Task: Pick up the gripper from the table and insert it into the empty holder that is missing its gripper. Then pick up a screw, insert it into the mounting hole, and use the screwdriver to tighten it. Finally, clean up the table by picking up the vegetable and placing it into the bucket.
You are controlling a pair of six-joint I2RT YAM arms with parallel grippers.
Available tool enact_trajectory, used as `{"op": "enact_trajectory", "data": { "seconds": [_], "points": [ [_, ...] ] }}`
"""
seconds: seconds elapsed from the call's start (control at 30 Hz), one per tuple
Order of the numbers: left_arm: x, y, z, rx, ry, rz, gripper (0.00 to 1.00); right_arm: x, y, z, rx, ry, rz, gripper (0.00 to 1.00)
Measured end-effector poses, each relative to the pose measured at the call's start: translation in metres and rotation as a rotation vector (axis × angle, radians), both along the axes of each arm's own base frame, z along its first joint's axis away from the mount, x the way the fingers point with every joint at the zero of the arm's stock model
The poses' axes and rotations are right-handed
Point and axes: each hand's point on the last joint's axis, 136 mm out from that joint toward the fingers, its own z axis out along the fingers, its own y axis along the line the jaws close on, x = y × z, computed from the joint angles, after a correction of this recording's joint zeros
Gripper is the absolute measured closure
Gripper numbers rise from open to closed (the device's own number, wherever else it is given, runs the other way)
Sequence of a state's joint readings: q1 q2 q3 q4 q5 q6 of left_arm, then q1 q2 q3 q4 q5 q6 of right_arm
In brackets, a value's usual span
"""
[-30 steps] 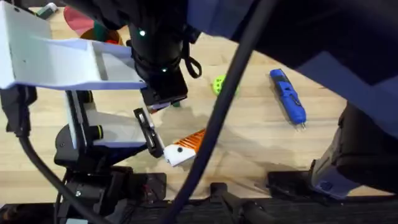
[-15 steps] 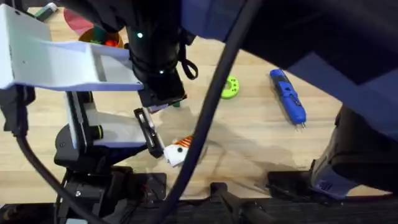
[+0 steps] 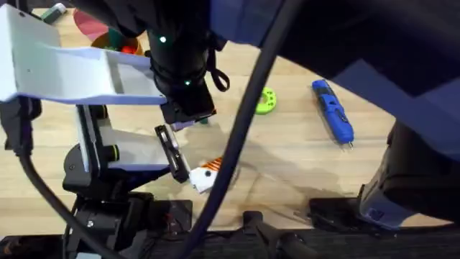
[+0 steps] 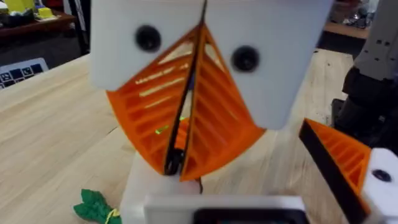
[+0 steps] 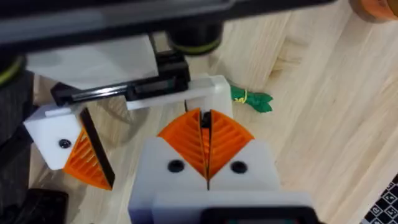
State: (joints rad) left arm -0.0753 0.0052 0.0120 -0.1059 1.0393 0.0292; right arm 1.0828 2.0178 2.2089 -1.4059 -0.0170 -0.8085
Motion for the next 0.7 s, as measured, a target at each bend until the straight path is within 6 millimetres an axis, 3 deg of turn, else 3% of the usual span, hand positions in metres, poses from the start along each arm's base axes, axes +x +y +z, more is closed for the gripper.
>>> {"op": "enact_trajectory", "data": {
  "seconds": [0.63,0.67,0.7],
  "points": [
    [-0.0001,0.0000,0.0000,0.000,0.000,0.000,0.015,0.0006,-0.0003,-0.0002,-0.001,0.000,-0.002,0.995],
    [-0.0001,0.0000,0.0000,0.000,0.000,0.000,0.015,0.0005,-0.0004,-0.0003,-0.001,0.001,-0.004,0.968],
    [0.0000,0.0000,0.0000,0.000,0.000,0.000,0.015,0.0004,-0.0004,-0.0003,-0.001,0.002,-0.004,0.836]
  ]
}}
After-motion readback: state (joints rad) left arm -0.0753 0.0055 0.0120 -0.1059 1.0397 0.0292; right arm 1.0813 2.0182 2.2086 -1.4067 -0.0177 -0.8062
